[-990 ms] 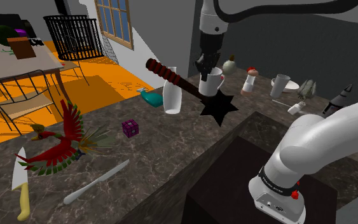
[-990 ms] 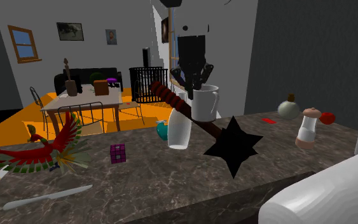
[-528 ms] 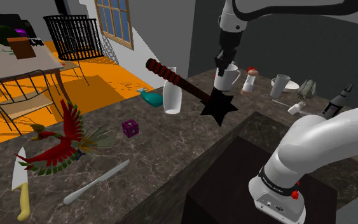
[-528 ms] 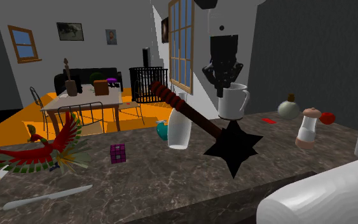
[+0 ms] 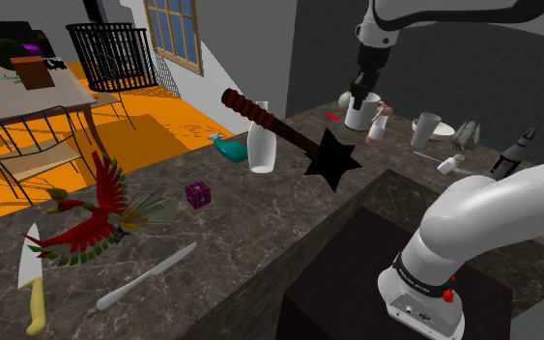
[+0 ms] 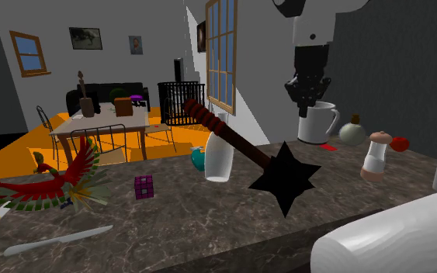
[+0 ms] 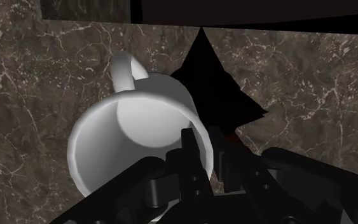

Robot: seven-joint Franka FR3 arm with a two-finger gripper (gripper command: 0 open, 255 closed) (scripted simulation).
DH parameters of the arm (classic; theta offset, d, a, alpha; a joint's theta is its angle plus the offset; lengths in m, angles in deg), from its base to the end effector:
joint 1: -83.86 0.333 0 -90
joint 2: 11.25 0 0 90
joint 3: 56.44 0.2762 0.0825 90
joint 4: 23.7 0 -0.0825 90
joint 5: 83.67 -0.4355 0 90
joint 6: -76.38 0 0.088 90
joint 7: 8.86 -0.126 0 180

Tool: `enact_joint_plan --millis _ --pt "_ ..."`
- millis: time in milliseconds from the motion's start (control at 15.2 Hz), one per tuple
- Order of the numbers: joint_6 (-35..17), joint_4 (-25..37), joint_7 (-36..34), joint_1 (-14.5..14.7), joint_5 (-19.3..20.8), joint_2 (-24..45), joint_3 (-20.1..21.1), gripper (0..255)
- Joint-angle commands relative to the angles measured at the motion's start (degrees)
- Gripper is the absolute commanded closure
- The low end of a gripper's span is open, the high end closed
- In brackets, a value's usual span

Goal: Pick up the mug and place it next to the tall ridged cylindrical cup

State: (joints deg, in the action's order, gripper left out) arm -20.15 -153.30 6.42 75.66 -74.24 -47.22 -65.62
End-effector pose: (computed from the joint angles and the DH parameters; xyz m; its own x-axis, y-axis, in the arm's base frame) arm 0.4135 -0.1552 0.5346 0.9997 0.0075 0.0244 0.0055 -0.9968 0.0795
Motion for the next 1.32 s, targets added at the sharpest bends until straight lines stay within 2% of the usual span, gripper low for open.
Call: enact_joint_plan --millis 0,726,990,1254 --pt "-0.29 0.71 3.25 -1.03 1.37 0.55 -2.71 255" --pt "-2.9 8.98 19.06 -4.27 4.97 8.82 -16.3 255" --pt "-3.89 13.84 25.32 -4.71 4.37 13.82 -21.62 255" --pt "-4.69 19.75 32.2 -4.92 2.08 20.1 -27.28 255"
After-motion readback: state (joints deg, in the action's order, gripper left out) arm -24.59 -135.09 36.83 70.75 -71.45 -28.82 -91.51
